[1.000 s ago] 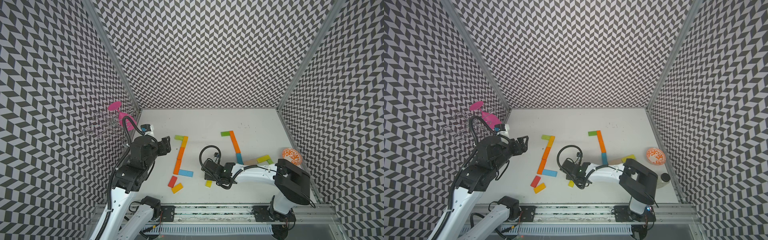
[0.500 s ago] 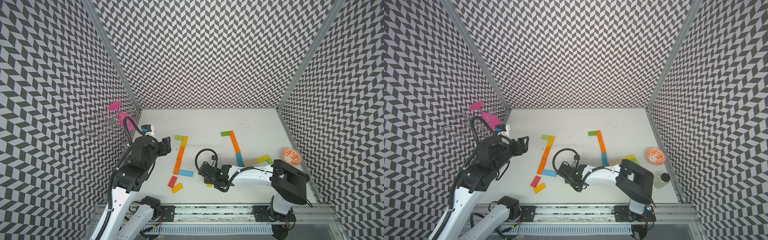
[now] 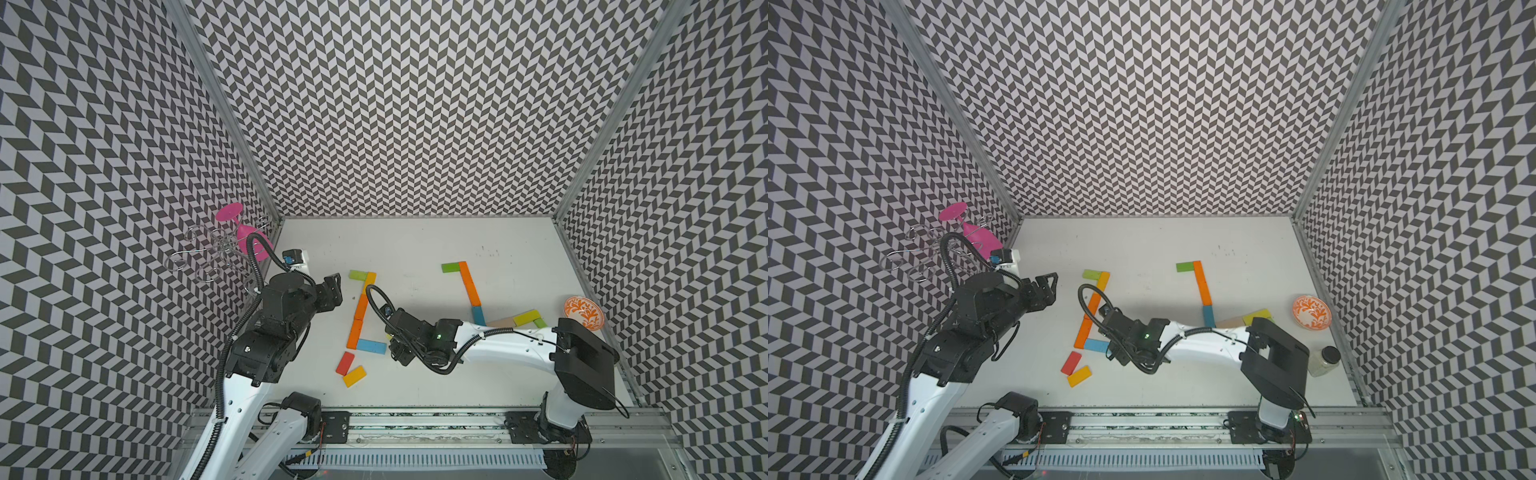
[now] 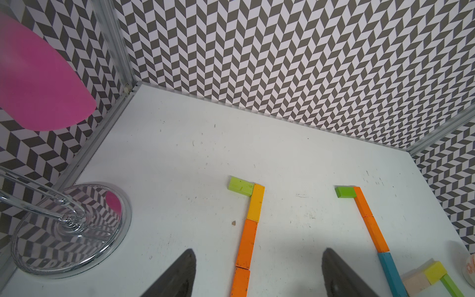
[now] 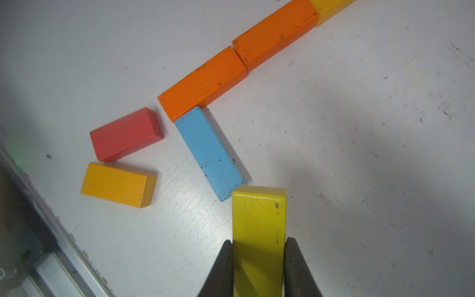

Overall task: Assemble a giraffe with building blocks
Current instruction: Assemble the building block at the center of the board.

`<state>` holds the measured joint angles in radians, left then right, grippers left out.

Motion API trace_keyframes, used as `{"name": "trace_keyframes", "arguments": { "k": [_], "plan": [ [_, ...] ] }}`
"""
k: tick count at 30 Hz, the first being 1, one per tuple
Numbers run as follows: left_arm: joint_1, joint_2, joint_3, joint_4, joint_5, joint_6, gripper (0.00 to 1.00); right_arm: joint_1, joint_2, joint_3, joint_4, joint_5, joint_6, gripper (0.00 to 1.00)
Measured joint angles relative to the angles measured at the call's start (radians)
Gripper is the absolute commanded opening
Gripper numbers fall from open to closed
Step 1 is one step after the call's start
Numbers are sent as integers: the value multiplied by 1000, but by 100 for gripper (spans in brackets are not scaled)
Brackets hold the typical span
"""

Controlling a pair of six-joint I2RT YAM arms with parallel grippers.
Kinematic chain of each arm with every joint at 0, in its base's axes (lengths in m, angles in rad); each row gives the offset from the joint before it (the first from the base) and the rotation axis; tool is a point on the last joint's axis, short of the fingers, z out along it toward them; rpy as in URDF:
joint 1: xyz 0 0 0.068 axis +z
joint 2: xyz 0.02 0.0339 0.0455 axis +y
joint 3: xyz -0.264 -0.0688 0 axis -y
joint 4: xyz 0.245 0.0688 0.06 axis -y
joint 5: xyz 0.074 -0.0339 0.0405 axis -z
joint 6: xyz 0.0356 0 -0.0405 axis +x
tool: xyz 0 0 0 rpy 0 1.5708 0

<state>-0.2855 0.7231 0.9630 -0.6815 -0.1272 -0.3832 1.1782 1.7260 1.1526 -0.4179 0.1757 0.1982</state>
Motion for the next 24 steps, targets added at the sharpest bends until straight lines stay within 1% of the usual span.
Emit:
{"name": "trace_keyframes", "arguments": {
  "k": [5, 11, 13, 16, 19, 22, 24],
  "plan": [
    [0, 0, 0, 0, -4, 0, 78, 0, 0, -43, 3, -62, -167, 20],
    [0, 0, 0, 0, -6, 0, 78, 0, 7, -92, -1, -113, -286, 28],
    [0, 0, 0, 0, -6, 0, 78, 0, 19, -97, 0, -124, -313, 34],
    [0, 0, 0, 0, -6, 0, 78, 0, 39, -106, 2, -130, -348, 48],
    [0, 0, 0, 0, -6, 0, 78, 0, 51, -112, 0, -138, -371, 55],
    [0, 0, 0, 0, -6, 0, 78, 0, 61, -116, 0, -141, -384, 55],
    [0, 0, 0, 0, -6, 0, 78, 0, 61, -116, 1, -140, -390, 49]
  ]
}}
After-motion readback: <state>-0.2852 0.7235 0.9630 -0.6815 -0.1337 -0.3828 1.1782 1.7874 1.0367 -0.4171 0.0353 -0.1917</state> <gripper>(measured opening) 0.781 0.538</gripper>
